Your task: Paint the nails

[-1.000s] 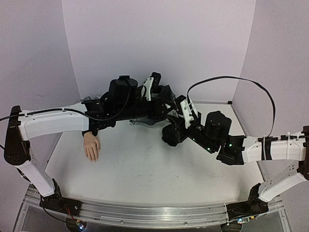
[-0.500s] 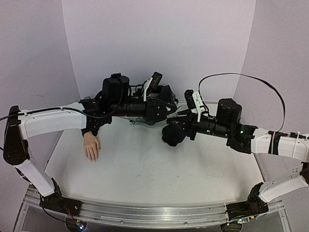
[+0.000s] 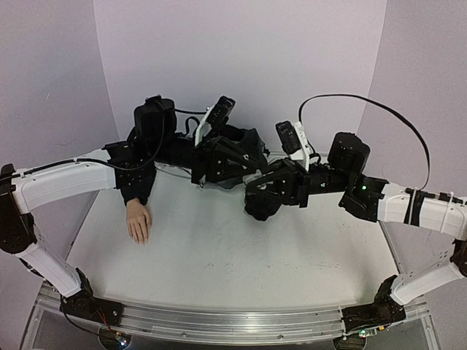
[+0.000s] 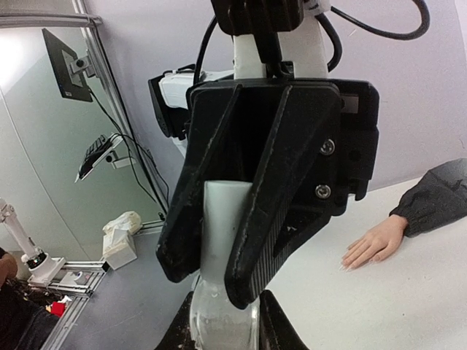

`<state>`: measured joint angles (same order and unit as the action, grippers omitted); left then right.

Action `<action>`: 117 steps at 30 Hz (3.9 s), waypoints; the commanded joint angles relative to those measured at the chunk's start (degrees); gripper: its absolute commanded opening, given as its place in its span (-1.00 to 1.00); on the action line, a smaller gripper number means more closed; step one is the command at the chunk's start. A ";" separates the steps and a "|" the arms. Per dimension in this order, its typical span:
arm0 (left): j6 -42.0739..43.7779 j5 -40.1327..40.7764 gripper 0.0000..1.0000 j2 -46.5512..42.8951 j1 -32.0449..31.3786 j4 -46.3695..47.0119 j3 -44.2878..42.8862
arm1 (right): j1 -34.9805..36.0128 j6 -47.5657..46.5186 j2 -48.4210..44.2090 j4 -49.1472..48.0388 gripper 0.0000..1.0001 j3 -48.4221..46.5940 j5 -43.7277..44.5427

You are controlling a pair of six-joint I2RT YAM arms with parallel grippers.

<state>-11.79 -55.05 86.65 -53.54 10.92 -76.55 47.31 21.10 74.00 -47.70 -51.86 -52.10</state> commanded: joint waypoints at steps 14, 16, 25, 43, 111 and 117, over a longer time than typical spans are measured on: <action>-13.81 28.08 0.87 -16.02 4.03 -9.49 12.61 | 2.32 -18.62 -0.89 0.98 -1.00 -2.38 37.07; -17.34 33.90 0.81 -16.82 4.05 -9.63 12.59 | 4.50 -19.61 0.25 1.63 -1.00 -2.93 45.05; -19.21 35.84 0.78 -11.02 4.06 -9.85 3.75 | 13.47 -22.43 5.25 1.76 -1.00 -5.67 64.40; -19.14 34.52 -0.50 -6.99 3.99 -9.86 2.07 | 17.32 -24.98 10.99 1.71 -1.00 -10.77 67.94; -25.76 28.32 -0.14 -7.24 13.58 -10.22 8.59 | 16.66 -18.97 23.78 12.01 -1.00 -21.90 72.76; -24.91 30.02 -0.33 -8.12 12.72 -10.13 8.53 | 17.01 -19.08 24.25 12.02 -1.00 -22.15 72.79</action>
<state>-37.50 -26.70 79.83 -40.25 -0.99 -64.84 63.75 2.83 97.73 -32.27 -71.07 19.11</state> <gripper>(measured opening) 0.357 0.218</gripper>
